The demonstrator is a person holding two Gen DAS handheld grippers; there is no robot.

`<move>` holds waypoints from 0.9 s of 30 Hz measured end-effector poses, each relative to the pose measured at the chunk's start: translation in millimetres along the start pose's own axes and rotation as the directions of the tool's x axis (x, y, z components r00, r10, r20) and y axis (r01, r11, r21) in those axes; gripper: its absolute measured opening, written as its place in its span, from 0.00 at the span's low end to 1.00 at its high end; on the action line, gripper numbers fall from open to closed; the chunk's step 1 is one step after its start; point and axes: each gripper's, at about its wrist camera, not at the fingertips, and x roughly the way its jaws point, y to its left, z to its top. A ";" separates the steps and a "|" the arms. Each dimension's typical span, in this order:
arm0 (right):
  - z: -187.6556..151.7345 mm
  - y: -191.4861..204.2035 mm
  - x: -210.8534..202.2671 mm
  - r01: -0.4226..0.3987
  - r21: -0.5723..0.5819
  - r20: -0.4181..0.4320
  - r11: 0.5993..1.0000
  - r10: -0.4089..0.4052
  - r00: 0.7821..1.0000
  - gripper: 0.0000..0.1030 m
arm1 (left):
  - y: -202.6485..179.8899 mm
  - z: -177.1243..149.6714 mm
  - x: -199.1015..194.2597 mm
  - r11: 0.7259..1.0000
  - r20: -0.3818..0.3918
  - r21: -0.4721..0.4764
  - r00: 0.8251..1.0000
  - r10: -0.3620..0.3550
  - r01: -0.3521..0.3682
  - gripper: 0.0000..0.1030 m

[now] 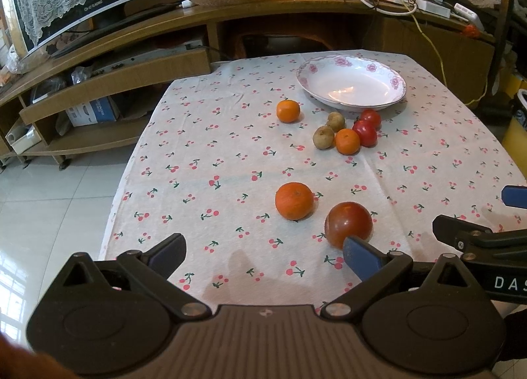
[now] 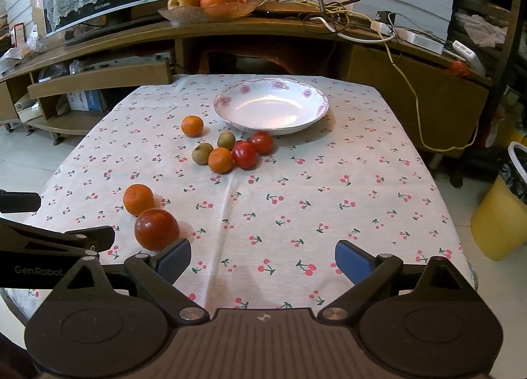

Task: Organize fruits
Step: 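Move both tools toward the loose fruits on the table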

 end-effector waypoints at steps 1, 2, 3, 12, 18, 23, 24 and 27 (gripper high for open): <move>0.0 0.2 0.2 -0.003 -0.001 -0.001 1.000 0.003 1.000 0.90 | 0.6 -0.6 0.0 1.000 -0.001 0.000 1.000 0.001 -0.001 1.00; 0.3 0.7 0.7 -0.005 -0.002 -0.002 1.000 0.005 1.000 0.90 | 1.0 -0.8 -0.3 1.000 -0.002 0.000 1.000 0.002 -0.002 1.00; 0.3 1.2 0.9 -0.006 -0.003 -0.002 1.000 0.006 1.000 0.90 | 1.2 -0.8 -0.3 1.000 -0.002 0.000 1.000 0.003 -0.003 1.00; 0.6 3.2 2.0 -0.024 -0.004 -0.004 1.000 0.024 1.000 0.88 | 2.0 0.8 0.1 1.000 -0.006 -0.002 1.000 0.005 -0.005 1.00; 1.1 5.5 3.1 -0.052 -0.008 -0.008 0.999 0.052 0.999 0.84 | 3.7 1.2 0.4 1.000 -0.008 -0.005 1.000 0.005 -0.005 1.00; 3.7 7.4 5.2 -0.081 -0.016 -0.010 0.997 0.080 0.997 0.83 | 7.7 1.3 0.9 1.000 -0.007 -0.018 1.000 0.003 -0.003 1.00; 4.5 8.3 6.2 -0.090 -0.020 -0.012 0.996 0.089 0.996 0.82 | 8.8 1.2 0.9 1.000 -0.005 -0.018 1.000 0.005 -0.005 1.00; 6.9 12.3 8.8 -0.120 -0.038 -0.016 0.992 0.119 0.993 0.80 | 12.5 1.3 1.8 1.000 -0.003 -0.025 1.000 0.013 -0.013 1.00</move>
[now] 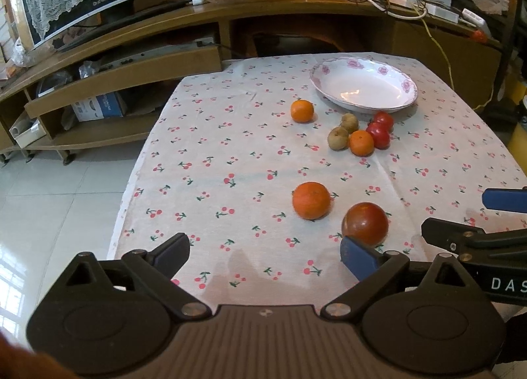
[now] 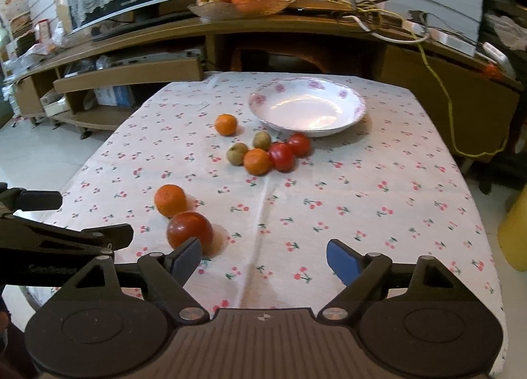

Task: Organize fruits
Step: 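Move both tools toward the loose fruits on the table, then grasp the large dark red tomato with the right tool while the left tool grasps the large orange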

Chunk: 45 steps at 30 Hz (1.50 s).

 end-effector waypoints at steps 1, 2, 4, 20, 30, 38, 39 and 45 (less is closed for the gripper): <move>1.1 1.5 1.2 -0.011 -0.007 0.000 1.000 0.011 1.000 0.79 | 3.0 -0.3 0.3 1.000 0.000 -0.005 1.000 0.001 -0.001 1.00; 2.4 3.4 2.8 -0.024 -0.017 -0.002 1.000 0.024 1.000 0.78 | 5.6 -0.5 1.0 1.000 0.000 -0.010 1.000 0.003 -0.003 1.00; 5.1 7.5 6.6 -0.048 -0.041 -0.007 0.998 0.047 0.999 0.77 | 10.2 -0.9 2.5 1.000 -0.003 -0.019 1.000 0.009 -0.009 1.00; 18.8 37.1 54.4 -0.246 -0.174 -0.134 0.954 0.225 0.965 0.59 | 32.4 -5.2 21.8 0.993 -0.016 0.009 0.993 0.115 -0.115 0.96; 24.9 20.1 63.6 -0.248 -0.126 -0.196 0.961 0.221 0.955 0.41 | 17.2 3.1 26.2 0.998 -0.004 0.046 0.999 0.042 -0.042 0.96; 36.2 -22.0 52.2 -0.172 -0.016 -0.158 0.985 0.167 0.973 0.41 | -28.3 24.7 47.4 0.989 -0.008 0.148 1.000 -0.009 0.010 0.90; 34.8 -26.4 49.4 -0.176 -0.006 -0.149 0.984 0.174 0.973 0.41 | -32.2 26.4 50.6 0.988 -0.011 0.156 1.000 -0.004 0.006 0.85; 33.0 -39.4 45.8 -0.168 0.019 -0.154 0.986 0.169 0.974 0.41 | -37.6 30.0 66.4 0.988 -0.050 0.149 0.998 -0.036 0.043 0.51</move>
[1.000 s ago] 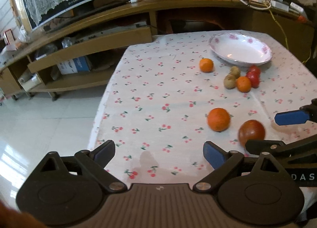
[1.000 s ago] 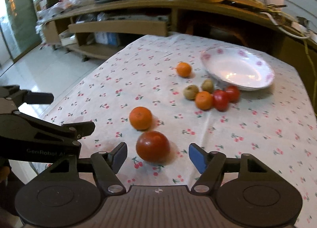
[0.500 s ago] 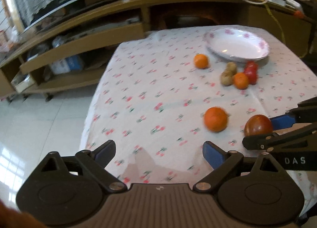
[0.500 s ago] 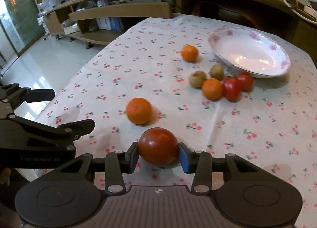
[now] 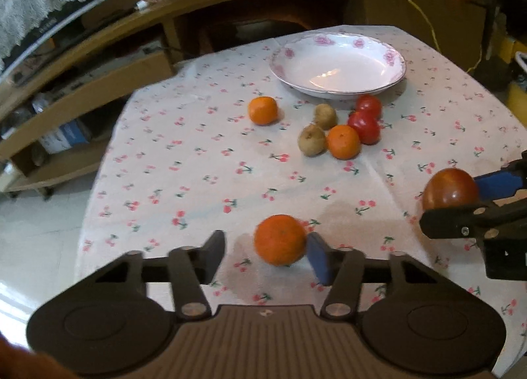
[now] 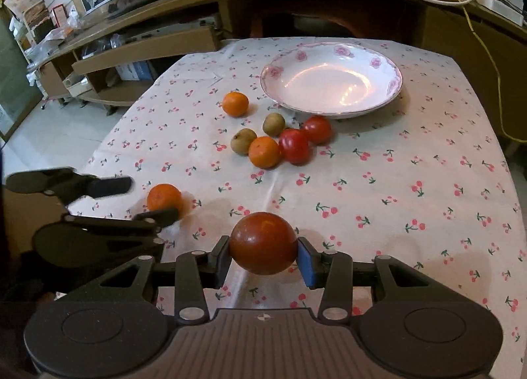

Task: Organize fruits
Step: 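Grasp the large dark red tomato with the right tool while the left tool grasps the large orange, then carry the tomato with the right tool while the left tool carries the orange into the white bowl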

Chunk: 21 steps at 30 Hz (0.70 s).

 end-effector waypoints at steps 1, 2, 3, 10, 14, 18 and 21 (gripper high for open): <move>1.5 0.2 -0.1 -0.002 -0.001 0.003 1.000 0.002 1.000 0.41 | 0.7 -0.4 4.0 1.000 -0.014 -0.011 1.000 -0.011 0.010 0.47; 2.7 0.2 -0.1 -0.003 0.000 0.006 1.000 0.003 1.000 0.41 | 1.7 -1.4 6.6 0.999 -0.017 -0.026 1.000 -0.022 0.021 0.45; 4.1 -0.1 0.7 -0.006 0.003 0.006 1.000 0.006 1.000 0.41 | 1.8 -0.7 6.9 0.999 -0.010 -0.030 1.000 -0.029 0.029 0.43; 12.8 -5.3 8.4 0.008 0.016 -0.009 1.000 -0.008 1.000 0.41 | 3.1 10.3 7.5 0.995 -0.041 -0.049 0.995 -0.086 0.084 0.39; 25.3 -12.4 8.7 0.016 0.017 0.006 1.000 -0.017 1.000 0.41 | -4.3 27.6 -0.5 0.995 -0.015 -0.014 0.994 -0.104 0.103 0.39; 46.1 -23.6 8.7 0.030 0.024 0.042 0.999 -0.031 0.999 0.41 | -7.3 58.7 -0.5 0.994 0.030 0.006 0.994 -0.107 0.107 0.39; 65.5 -34.4 14.3 0.040 0.036 0.064 0.999 -0.042 0.997 0.41 | -9.8 84.3 11.3 0.994 0.050 0.018 0.993 -0.109 0.108 0.39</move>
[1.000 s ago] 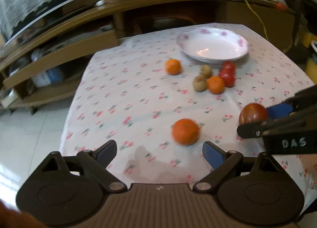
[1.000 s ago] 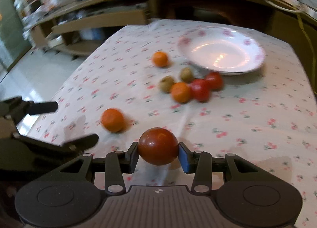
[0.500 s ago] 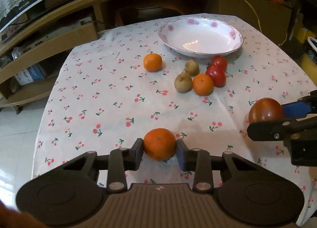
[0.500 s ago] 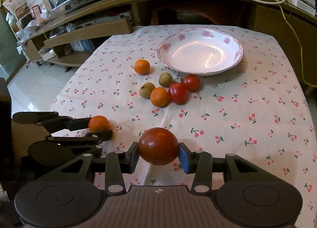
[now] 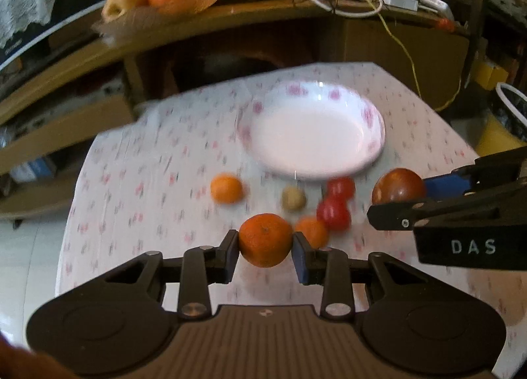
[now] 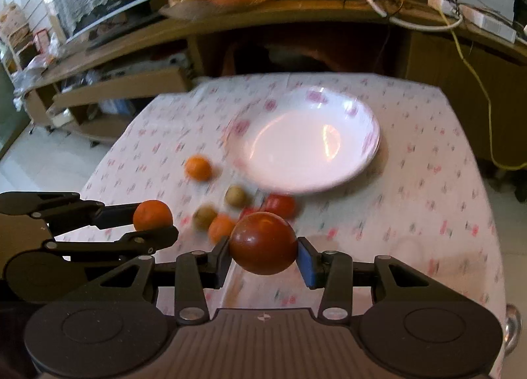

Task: Organize fruits
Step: 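Carry the tomato with the right tool while the left tool carries the orange into the white bowl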

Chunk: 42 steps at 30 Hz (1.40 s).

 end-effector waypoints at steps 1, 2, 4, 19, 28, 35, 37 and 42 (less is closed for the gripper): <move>5.7 -3.4 3.0 0.004 0.005 0.004 1.000 -0.004 1.000 0.41 | 0.0 8.3 5.9 1.000 0.004 0.000 1.000 -0.001 0.001 0.39; 12.2 -7.6 6.9 0.008 0.011 0.009 1.000 -0.008 1.000 0.41 | -0.5 16.7 12.0 1.000 0.009 -0.003 1.000 -0.003 0.003 0.39; 24.2 -17.2 15.9 0.016 0.025 0.011 1.000 -0.016 1.000 0.41 | -1.4 31.5 22.8 1.000 0.020 -0.001 1.000 -0.010 0.010 0.39; 60.7 -49.7 66.8 0.028 0.054 -0.020 0.998 -0.027 0.999 0.42 | -0.9 64.7 81.2 1.000 -0.004 0.022 1.000 -0.008 0.008 0.38; 62.8 -54.1 75.4 0.023 0.053 -0.026 0.998 -0.022 0.999 0.44 | -5.9 65.7 85.1 0.998 0.007 0.061 1.000 0.018 -0.019 0.38; 63.3 -54.6 73.8 0.019 0.048 -0.022 0.999 -0.018 1.000 0.45 | -4.9 66.7 84.4 0.999 -0.002 0.049 1.000 0.013 -0.013 0.42; 63.1 -54.7 73.1 0.021 0.049 -0.019 0.999 -0.020 1.000 0.45 | -4.1 66.6 84.6 0.999 -0.004 0.040 1.000 0.013 -0.013 0.43; 63.7 -54.6 70.6 0.023 0.049 -0.001 0.999 -0.023 1.000 0.47 | -1.1 66.9 83.5 1.000 -0.003 0.012 1.000 0.005 -0.005 0.44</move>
